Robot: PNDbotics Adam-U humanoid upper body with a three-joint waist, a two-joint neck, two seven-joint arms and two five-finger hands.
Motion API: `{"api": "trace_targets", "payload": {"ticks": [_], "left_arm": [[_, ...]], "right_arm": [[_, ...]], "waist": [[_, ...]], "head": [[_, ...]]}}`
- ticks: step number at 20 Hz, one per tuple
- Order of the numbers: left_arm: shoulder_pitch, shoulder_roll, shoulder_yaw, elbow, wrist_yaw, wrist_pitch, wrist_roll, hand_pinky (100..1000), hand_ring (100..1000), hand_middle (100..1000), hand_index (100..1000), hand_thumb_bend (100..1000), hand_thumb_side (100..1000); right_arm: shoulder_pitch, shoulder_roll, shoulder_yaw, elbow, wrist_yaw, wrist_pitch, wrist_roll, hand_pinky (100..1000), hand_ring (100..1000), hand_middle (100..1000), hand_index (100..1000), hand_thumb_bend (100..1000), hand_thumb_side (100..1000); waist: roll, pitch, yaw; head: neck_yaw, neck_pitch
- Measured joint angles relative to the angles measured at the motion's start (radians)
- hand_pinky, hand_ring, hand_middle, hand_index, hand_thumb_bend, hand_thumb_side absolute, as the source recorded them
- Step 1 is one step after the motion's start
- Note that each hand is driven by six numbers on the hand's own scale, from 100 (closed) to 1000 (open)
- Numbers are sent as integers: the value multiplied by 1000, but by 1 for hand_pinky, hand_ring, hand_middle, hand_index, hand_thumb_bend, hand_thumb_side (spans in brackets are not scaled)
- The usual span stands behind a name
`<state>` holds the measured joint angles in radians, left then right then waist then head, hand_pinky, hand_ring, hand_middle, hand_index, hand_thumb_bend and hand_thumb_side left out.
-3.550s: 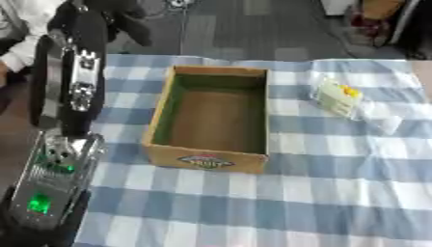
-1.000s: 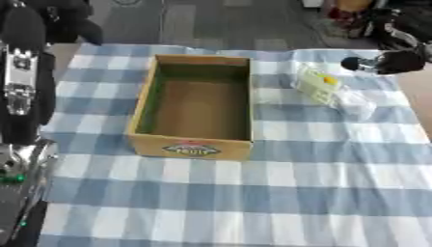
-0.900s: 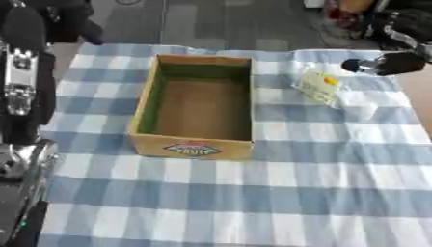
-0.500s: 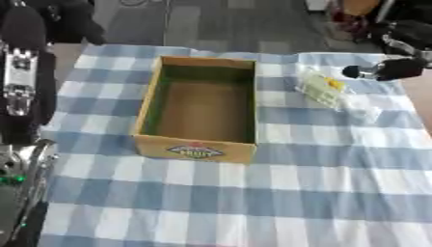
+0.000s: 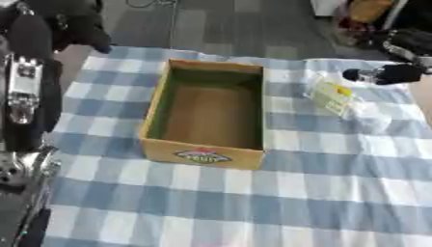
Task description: Pick up objects on the table and place them in the box.
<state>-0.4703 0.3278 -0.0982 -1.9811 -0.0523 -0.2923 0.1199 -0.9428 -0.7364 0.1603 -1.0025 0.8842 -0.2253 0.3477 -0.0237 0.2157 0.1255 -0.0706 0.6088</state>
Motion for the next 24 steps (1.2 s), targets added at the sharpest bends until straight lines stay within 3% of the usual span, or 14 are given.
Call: {"api": "trace_targets", "payload": {"ticks": [24], "left_arm": [[-25, -8, 0, -2, 4, -2, -13, 564, 433, 570, 714, 350, 850]], "right_arm": [[-5, 33, -6, 55, 20, 13, 14, 978, 860, 824, 906, 656, 1000]], "waist": [[-4, 28, 18]], "head": [[-1, -41]]}}
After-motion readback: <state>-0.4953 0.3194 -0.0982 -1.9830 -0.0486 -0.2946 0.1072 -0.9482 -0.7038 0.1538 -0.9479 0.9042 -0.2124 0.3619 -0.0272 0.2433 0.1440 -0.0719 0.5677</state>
